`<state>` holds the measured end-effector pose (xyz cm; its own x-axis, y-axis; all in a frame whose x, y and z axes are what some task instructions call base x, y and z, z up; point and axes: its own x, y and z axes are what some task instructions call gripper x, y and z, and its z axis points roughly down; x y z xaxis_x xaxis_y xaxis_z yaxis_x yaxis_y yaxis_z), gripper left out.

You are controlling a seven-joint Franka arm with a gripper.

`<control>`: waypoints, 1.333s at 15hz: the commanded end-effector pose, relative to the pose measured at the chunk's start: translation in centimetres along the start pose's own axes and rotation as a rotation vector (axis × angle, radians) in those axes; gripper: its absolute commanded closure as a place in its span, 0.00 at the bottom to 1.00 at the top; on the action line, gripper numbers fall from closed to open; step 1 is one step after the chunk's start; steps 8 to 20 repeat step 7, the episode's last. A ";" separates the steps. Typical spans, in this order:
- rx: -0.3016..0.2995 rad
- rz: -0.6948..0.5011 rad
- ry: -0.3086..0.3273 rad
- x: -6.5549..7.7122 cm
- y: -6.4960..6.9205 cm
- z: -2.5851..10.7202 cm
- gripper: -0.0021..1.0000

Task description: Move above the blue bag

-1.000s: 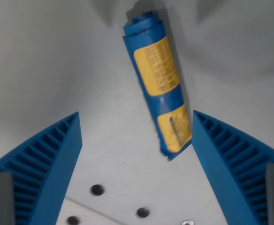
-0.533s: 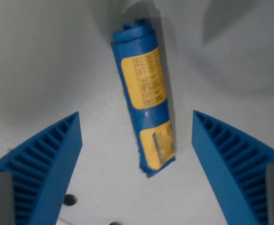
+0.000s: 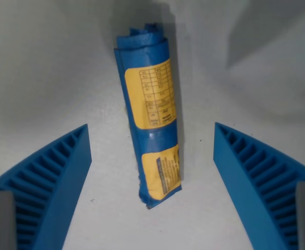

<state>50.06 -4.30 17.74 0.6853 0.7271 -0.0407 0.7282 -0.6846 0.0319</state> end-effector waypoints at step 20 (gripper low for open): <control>-0.023 -0.048 -0.012 0.1 0.9 0.6 0.00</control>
